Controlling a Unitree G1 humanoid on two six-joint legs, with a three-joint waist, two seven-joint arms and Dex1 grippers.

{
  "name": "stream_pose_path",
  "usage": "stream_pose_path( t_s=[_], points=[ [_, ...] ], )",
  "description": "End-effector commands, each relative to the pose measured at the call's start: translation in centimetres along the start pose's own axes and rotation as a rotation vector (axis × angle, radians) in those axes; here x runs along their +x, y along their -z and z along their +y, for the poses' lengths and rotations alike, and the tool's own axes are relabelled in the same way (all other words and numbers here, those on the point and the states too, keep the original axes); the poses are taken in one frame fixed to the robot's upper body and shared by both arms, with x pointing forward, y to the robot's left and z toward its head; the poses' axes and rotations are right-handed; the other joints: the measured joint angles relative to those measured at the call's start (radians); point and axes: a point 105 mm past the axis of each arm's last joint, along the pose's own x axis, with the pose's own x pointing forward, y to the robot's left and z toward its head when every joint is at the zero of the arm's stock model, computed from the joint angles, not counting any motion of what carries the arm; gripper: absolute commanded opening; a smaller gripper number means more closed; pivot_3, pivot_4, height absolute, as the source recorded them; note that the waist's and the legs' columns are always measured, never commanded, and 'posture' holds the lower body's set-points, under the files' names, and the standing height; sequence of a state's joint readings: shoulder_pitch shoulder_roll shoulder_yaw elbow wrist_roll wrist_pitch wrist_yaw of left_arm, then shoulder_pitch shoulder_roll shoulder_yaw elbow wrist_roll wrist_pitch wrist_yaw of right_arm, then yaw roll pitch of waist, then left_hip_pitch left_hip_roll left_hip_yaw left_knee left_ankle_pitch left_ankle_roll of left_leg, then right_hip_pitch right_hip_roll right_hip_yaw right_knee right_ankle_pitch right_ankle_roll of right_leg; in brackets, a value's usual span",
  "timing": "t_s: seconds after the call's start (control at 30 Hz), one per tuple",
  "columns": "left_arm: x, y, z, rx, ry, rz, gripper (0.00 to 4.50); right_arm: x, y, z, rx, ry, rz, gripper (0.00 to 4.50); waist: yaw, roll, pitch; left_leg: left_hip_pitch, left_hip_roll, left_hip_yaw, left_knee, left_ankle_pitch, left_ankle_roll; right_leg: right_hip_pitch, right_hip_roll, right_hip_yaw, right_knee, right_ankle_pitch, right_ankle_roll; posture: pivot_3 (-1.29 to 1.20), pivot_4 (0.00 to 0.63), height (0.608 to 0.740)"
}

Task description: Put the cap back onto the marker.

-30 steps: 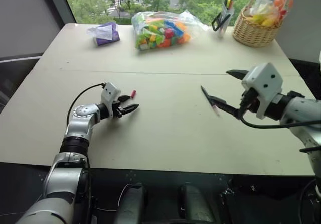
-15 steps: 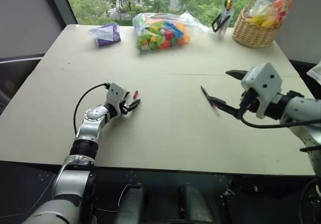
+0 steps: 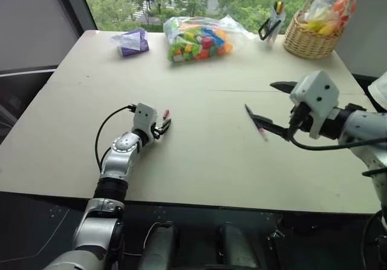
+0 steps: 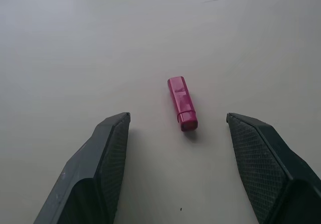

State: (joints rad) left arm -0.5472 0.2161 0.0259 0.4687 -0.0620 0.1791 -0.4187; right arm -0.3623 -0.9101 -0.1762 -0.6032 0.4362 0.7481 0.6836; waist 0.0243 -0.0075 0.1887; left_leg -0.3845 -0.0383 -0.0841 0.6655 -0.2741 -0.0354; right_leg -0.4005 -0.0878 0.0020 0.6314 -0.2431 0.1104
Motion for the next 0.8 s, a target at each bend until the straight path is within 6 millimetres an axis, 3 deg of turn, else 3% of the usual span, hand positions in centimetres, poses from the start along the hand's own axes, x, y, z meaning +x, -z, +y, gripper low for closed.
stream_pose_path(
  t_s=[0.03,0.37,0.47,0.6,0.63,0.8],
  points=[
    [0.4,2.0,-0.3,-0.033,-0.018,0.089,3.19,-0.3,-1.2,-0.5,-0.045,0.023,-0.037,4.5,0.01,0.0,0.0,0.0,0.0,0.0,0.0,0.0,0.0,0.0,0.0,0.0,0.0,0.0,0.0,0.0,0.15,0.74],
    [1.2,1.6,-0.9,-0.023,0.004,0.092,3.19,-0.6,-1.0,-0.4,-0.04,0.046,-0.034,4.5,0.018,0.0,0.0,0.0,0.0,0.0,0.0,0.0,0.0,0.001,0.0,-0.002,-0.001,0.0,0.0,0.0,0.15,0.74],
    [1.4,1.5,-1.0,-0.021,0.006,0.094,2.35,-0.6,-1.0,-0.4,-0.039,0.051,-0.032,4.5,0.018,0.0,0.0,0.0,0.0,-0.001,0.0,0.0,0.0,0.001,0.0,-0.002,-0.001,0.0,0.0,0.0,0.15,0.74],
    [1.6,1.4,-1.2,-0.019,0.014,0.095,0.33,-0.7,-0.9,-0.4,-0.039,0.054,-0.031,4.5,0.013,0.0,0.0,-0.001,0.0,0.0,0.0,0.0,0.0,0.0,0.0,-0.002,-0.001,0.0,0.0,0.0,0.15,0.74],
    [1.7,1.4,-1.2,-0.019,0.015,0.095,0.08,-0.7,-0.9,-0.4,-0.039,0.055,-0.03,4.5,0.014,0.0,0.0,-0.001,0.0,0.0,0.0,0.0,0.0,0.0,0.0,-0.002,-0.001,0.0,0.0,0.0,0.15,0.74],
    [1.7,1.5,-1.5,-0.026,0.019,0.094,0.08,-0.9,-0.8,-0.5,-0.041,0.057,-0.025,4.5,0.015,0.0,0.0,-0.002,0.0,0.0,-0.001,0.0,0.0,0.0,0.0,-0.002,-0.002,0.0,0.0,0.0,0.15,0.74]
  ],
)
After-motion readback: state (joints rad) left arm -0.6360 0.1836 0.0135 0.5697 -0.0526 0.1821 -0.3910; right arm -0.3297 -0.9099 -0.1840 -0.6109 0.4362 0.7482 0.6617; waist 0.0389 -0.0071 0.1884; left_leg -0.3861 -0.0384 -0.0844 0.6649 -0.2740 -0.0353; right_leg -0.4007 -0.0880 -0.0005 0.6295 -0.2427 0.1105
